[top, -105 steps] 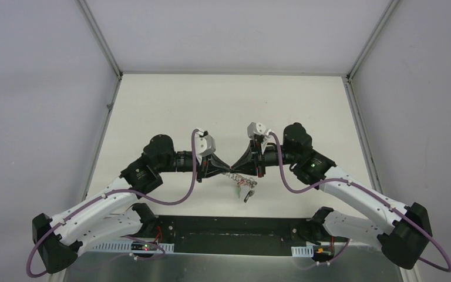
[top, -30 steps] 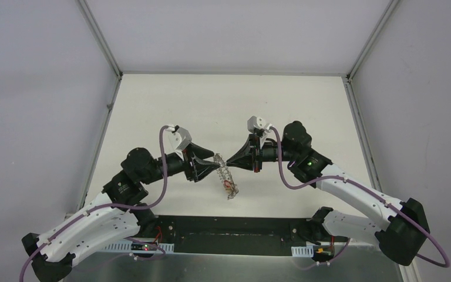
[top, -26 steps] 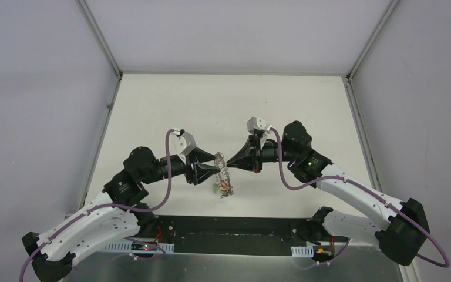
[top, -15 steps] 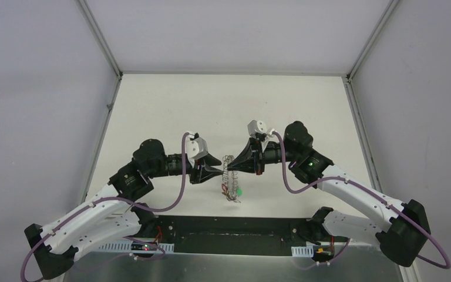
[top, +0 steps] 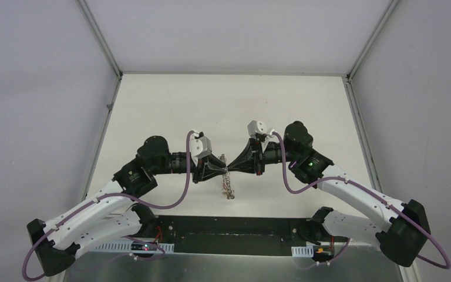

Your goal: Put the keys on the keyring

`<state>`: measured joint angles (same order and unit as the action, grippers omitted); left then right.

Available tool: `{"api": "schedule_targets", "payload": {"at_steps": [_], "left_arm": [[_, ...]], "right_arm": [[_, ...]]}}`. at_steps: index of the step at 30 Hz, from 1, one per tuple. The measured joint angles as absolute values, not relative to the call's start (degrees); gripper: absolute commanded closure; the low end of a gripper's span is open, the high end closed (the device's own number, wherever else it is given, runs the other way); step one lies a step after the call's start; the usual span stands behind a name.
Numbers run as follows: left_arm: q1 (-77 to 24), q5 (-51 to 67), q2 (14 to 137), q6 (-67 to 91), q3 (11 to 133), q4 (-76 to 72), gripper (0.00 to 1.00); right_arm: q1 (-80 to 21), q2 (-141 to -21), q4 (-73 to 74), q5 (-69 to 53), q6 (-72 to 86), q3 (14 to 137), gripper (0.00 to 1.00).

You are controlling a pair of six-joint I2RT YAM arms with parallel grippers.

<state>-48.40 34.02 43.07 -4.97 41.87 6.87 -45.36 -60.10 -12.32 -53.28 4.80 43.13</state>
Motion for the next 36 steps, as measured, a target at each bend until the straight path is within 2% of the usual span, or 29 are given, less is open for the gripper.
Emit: {"api": "schedule_targets", "payload": {"at_steps": [19,28,36], "left_arm": [[-48.4,31.83,40.29,-3.84,41.87,5.98,0.8],[-48.4,31.99,42.85,-3.55,41.87,5.96,0.77],[-48.4,32.84,44.01,-3.27,41.87,5.93,0.96]], "right_arm": [[-45.36,-60.1,-12.32,-52.97,4.8,43.13,1.0],[-45.36,-60.1,-12.34,-52.73,4.82,43.13,1.0],[-45.36,-60.1,-12.27,-52.14,4.86,43.13,1.0]]}}
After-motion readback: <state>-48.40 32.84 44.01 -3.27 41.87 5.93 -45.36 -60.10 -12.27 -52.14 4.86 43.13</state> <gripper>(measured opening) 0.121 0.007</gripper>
